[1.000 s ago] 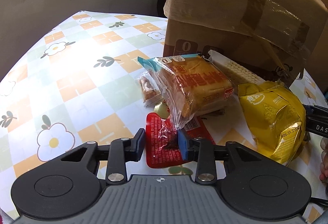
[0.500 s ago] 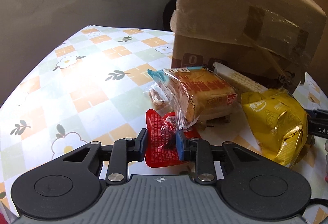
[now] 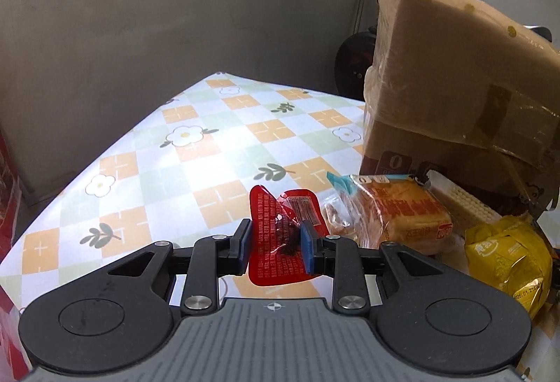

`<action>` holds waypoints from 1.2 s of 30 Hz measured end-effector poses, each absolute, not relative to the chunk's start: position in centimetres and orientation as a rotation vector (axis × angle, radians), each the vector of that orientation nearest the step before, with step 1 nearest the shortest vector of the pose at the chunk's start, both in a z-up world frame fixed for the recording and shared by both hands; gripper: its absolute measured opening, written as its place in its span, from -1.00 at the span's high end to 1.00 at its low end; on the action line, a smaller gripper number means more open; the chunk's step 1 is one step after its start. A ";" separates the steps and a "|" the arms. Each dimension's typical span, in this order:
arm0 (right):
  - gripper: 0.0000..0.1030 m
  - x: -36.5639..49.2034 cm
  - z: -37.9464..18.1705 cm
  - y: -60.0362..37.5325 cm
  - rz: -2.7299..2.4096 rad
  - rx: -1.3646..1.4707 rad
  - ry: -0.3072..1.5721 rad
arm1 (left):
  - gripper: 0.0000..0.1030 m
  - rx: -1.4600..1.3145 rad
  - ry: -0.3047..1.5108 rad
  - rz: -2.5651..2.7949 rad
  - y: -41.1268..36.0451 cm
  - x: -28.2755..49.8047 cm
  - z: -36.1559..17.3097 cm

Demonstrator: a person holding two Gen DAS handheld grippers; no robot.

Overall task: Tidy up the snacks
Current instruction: 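Lift the red packet and orange stick snack up toward the lined box, then open both tools to drop the red packet and stick snack into the box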

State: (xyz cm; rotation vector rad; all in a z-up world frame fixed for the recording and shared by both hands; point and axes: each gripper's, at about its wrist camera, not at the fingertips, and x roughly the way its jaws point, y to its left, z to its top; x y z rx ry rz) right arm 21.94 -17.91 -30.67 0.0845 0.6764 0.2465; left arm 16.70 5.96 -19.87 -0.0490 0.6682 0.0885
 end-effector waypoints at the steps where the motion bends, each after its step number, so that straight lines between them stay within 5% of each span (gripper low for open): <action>1: 0.29 21.8 -30.5 -17.9 0.243 0.072 0.687 | 0.40 -0.045 0.654 0.081 5.9 16.6 -19.5; 14: 0.32 18.4 -27.8 -21.9 0.112 0.125 0.658 | 0.40 -0.038 0.493 -0.009 4.3 16.4 -15.8; 29: 0.32 18.8 -12.8 -25.4 0.029 0.109 0.210 | 0.38 -0.041 0.213 -0.171 0.8 20.1 -5.4; 36: 0.32 25.9 -10.3 -22.4 0.158 0.099 0.244 | 0.37 -0.085 0.244 -0.307 -3.8 26.2 -4.2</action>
